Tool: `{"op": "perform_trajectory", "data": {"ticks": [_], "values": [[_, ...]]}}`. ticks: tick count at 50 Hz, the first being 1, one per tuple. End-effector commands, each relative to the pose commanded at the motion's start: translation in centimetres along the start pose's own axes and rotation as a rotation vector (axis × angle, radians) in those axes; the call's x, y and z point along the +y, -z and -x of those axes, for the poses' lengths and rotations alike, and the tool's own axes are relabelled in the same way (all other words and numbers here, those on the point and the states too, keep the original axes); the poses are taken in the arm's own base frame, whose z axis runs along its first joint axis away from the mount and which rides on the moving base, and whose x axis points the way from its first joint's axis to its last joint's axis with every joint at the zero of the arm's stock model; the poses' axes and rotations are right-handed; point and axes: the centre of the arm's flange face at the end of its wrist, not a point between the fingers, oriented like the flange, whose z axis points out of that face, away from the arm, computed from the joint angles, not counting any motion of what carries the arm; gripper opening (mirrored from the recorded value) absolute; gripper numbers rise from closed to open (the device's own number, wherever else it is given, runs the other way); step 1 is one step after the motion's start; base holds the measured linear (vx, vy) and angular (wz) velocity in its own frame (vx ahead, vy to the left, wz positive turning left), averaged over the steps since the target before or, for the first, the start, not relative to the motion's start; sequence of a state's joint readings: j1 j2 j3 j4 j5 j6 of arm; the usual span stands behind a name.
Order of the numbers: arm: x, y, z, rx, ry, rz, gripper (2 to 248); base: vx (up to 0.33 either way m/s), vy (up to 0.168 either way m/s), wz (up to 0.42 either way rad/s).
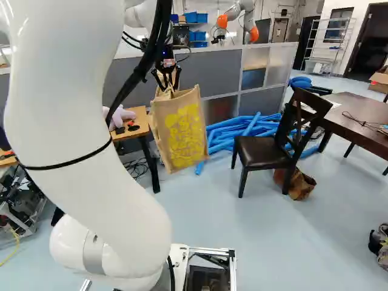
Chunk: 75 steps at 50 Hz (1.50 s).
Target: Pick up the bag on the ground and place it on the table
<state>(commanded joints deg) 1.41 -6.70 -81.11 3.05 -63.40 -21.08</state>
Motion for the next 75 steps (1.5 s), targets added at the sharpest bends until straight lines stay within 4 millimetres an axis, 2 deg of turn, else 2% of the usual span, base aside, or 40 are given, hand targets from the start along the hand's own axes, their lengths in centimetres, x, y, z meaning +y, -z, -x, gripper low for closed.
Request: {"op": "perform_trajectory", "data": {"ticks": [41, 75], "values": [[0.00, 0.21, -0.02, 0.004, 0.000, 0.001, 22, 0.008, 0.008, 0.006], [0.00, 0.21, -0.02, 0.004, 0.000, 0.001, 22, 0.059, 0.229, 0.291]]}}
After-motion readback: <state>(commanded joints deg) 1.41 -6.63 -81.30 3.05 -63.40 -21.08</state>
